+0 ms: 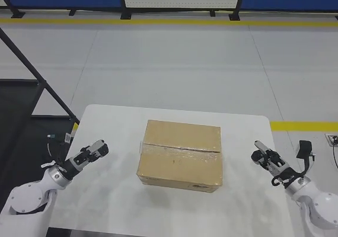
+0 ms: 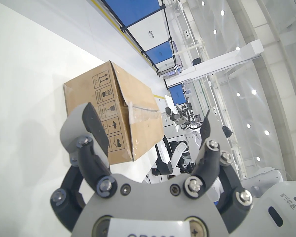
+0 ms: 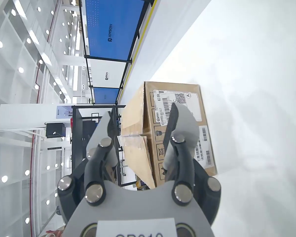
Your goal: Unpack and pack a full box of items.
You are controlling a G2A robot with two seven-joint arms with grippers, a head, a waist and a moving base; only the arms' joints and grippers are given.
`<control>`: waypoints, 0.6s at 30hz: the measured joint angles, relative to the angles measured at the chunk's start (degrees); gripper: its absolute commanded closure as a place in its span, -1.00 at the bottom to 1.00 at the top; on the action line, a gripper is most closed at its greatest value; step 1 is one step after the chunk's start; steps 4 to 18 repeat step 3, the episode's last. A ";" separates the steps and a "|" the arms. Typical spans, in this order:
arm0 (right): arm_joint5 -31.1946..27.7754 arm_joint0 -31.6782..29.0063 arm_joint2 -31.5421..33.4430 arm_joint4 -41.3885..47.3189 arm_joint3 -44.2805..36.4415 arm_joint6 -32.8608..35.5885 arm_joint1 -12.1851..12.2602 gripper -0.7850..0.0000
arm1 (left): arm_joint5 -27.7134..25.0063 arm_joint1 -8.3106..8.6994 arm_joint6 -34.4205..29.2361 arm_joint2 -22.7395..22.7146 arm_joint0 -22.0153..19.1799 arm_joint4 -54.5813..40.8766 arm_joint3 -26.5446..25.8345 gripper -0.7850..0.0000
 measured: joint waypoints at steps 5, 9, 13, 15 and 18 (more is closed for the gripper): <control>-0.01 0.00 0.00 0.00 0.00 -0.01 0.00 -0.75 | 0.00 0.00 0.00 0.00 0.00 0.00 0.00 -1.00; -0.01 0.00 0.00 0.00 0.00 -0.01 0.00 -0.75 | 0.00 0.00 0.00 0.00 0.00 0.00 0.00 -1.00; -0.01 0.00 0.00 0.00 0.00 -0.01 0.00 -0.75 | 0.00 0.00 0.00 0.00 0.00 0.00 0.00 -1.00; -0.01 0.00 0.00 0.00 0.00 -0.01 0.00 -0.75 | 0.00 0.00 0.00 0.00 0.00 0.00 0.00 -1.00; -0.01 0.00 0.00 0.00 0.00 -0.01 0.00 -0.75 | 0.00 0.00 0.00 0.00 0.00 0.00 0.00 -1.00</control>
